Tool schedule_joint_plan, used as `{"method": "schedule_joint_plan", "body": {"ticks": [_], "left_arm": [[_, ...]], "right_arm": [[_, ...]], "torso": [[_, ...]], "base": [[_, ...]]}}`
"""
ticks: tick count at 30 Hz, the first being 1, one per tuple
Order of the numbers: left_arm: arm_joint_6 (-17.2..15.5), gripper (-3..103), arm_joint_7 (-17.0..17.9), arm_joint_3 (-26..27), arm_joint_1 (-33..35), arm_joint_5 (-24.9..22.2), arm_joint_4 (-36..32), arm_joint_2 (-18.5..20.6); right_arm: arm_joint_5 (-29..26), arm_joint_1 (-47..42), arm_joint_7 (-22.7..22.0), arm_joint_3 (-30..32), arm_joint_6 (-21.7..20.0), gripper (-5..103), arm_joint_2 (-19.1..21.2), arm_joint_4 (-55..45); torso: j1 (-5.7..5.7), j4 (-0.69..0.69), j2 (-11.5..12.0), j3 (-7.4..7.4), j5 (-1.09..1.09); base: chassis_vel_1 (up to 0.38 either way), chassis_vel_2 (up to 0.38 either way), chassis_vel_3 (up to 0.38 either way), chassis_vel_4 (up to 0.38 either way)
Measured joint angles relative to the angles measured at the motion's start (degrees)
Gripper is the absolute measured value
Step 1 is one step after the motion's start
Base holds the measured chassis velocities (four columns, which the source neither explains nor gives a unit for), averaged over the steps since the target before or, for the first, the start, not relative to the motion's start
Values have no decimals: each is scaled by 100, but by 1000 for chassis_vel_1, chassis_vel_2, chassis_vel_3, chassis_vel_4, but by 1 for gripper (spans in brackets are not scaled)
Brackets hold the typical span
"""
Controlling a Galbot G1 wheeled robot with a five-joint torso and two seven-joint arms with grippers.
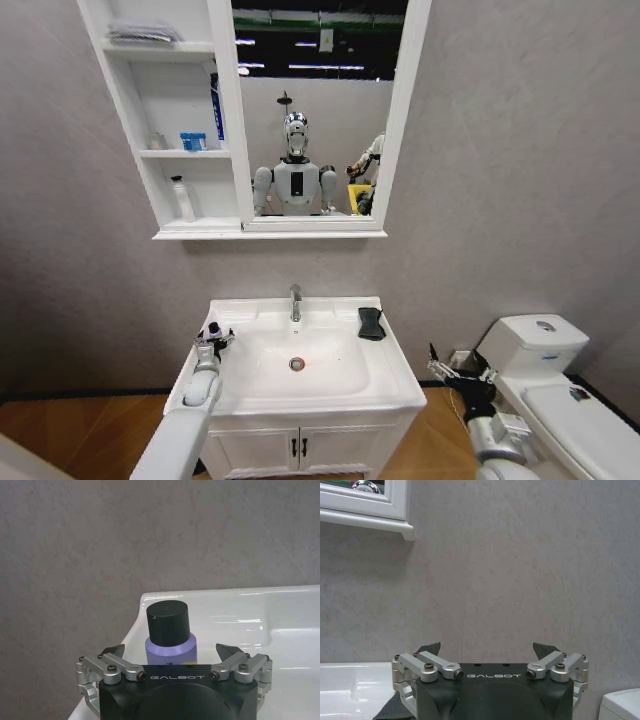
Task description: Move facial cleanser and shampoo from washbasin to cabinet, then wipe washbasin with towel.
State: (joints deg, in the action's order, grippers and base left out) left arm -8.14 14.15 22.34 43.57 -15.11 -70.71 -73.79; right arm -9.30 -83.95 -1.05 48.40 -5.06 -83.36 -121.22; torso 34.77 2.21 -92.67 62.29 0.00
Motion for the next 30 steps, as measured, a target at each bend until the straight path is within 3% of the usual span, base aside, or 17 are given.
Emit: {"method": "schedule_joint_plan", "body": {"ticks": [3, 5, 7, 8, 10, 11, 12, 13, 18, 23, 27, 30], "left_arm": [[-49, 102, -2, 3, 19, -15, 1, -3], [-62, 88, -10, 24, 35, -46, 5, -3], [-62, 88, -11, 40, 35, -58, 11, -5], [-61, 77, -11, 58, 35, -88, 11, -5], [-61, 77, -11, 67, 39, -119, -7, 8], [-61, 66, -10, 74, 54, -161, -53, 28], [-61, 66, -10, 74, 54, -161, -53, 28], [-63, 66, -7, 79, 80, -203, -121, 54], [-228, 44, 148, 99, 406, -446, -934, 293], [-483, 43, 364, 57, 764, -694, -1855, 686], [-620, 43, 446, -3, 774, -971, -2141, 875], [-1056, 43, 650, -92, 619, -1525, -2812, 1274]], "right_arm": [[0, 24, -7, -6, -15, 100, 6, 8], [11, 35, -12, -30, -28, 100, -6, 19], [20, 35, -12, -37, -30, 100, -14, 23], [41, 32, -12, -46, -31, 100, -29, 39], [56, 31, -14, -53, -28, 100, -36, 54], [64, 30, -16, -58, -27, 100, -39, 63], [64, 30, -16, -58, -27, 100, -39, 63], [67, 31, -17, -59, -27, 100, -40, 64], [69, 84, -35, -63, -49, 100, -56, 58], [62, 148, -49, -73, -107, 100, -66, 44], [61, 161, -50, -90, -119, 100, -70, 45], [62, 135, -51, -92, -116, 100, -72, 53]], "torso": [[0, 0, 0, 0, 1], [0, -1, 0, 0, 0], [-1, -1, 0, 0, 0], [-1, -1, 0, 0, 0], [-1, 0, 0, 0, 0], [-1, 0, 0, 0, 0], [-1, 0, 0, 0, 0], [-1, 0, 0, 0, 0], [-1, 0, 0, 0, 0], [-1, -2, -1, -1, 0], [-2, -1, -2, -1, 0], [-1, -1, -1, 0, 0]], "base": [[0, 0, 0, 0], [0, 0, 0, 0], [0, 0, 0, 0], [0, 0, 0, 0], [0, 0, 0, 0], [0, 0, 0, 0], [0, 0, 0, 0], [0, 0, 0, 0], [0, 0, 0, 0], [0, 0, 0, 0], [0, 0, 0, 0], [0, 0, 0, 0]]}}
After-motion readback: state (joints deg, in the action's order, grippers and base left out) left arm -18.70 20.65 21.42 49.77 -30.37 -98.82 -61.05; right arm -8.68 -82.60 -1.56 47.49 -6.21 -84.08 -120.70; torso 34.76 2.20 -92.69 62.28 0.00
